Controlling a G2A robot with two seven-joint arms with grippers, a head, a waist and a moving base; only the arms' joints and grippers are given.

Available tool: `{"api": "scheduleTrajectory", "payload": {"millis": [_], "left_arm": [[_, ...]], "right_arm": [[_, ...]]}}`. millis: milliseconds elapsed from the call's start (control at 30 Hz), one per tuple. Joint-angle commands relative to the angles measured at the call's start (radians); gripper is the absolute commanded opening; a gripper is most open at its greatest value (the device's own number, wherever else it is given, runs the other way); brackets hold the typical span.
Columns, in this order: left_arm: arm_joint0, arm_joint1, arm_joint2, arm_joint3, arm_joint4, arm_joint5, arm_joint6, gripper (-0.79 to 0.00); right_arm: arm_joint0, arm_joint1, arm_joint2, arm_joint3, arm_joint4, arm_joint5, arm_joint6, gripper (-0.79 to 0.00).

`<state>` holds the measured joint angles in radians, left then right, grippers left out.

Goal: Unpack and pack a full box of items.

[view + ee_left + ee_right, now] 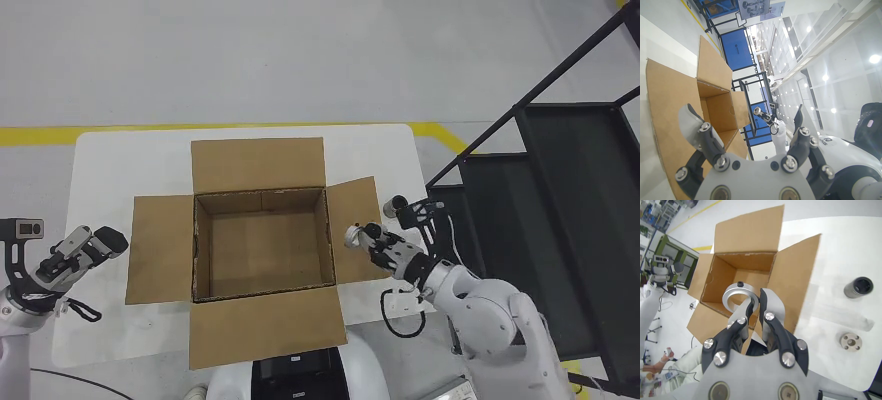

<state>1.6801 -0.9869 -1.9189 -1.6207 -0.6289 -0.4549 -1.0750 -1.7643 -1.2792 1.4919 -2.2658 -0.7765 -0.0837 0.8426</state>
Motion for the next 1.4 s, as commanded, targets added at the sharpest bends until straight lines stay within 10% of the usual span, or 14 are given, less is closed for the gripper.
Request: {"api": "scheduleTrajectory", "payload": {"millis": [0, 267, 333, 367, 700, 1100, 1367], "left_arm": [[0.0, 0.0, 0.0, 0.0, 0.0, 0.0, 0.0, 0.0], [0.0, 0.0, 0.0, 0.0, 0.0, 0.0, 0.0, 0.0], [0.0, 0.0, 0.0, 0.0, 0.0, 0.0, 0.0, 0.0], [0.0, 0.0, 0.0, 0.0, 0.0, 0.0, 0.0, 0.0], [0.0, 0.0, 0.0, 0.0, 0.0, 0.0, 0.0, 0.0], [0.0, 0.0, 0.0, 0.0, 0.0, 0.0, 0.0, 0.0], [0.0, 0.0, 0.0, 0.0, 0.0, 0.0, 0.0, 0.0]], "right_arm": [[0.078, -0.002, -0.09, 0.035, -0.056, 0.028, 0.042, -0.785], [0.344, -0.036, -0.408, 0.26, -0.168, 0.183, 0.085, -0.773], [0.379, -0.044, -0.436, 0.304, -0.158, 0.218, 0.085, -0.366], [0.393, -0.046, -0.447, 0.32, -0.158, 0.231, 0.085, 0.0], [0.27, -0.023, -0.354, 0.228, -0.115, 0.14, 0.018, 0.0], [-0.239, 0.021, 0.157, -0.015, 0.066, 0.033, -0.307, 0.0], [-0.339, 0.02, 0.31, 0.045, 0.177, 0.112, -0.332, 0.0]]}}
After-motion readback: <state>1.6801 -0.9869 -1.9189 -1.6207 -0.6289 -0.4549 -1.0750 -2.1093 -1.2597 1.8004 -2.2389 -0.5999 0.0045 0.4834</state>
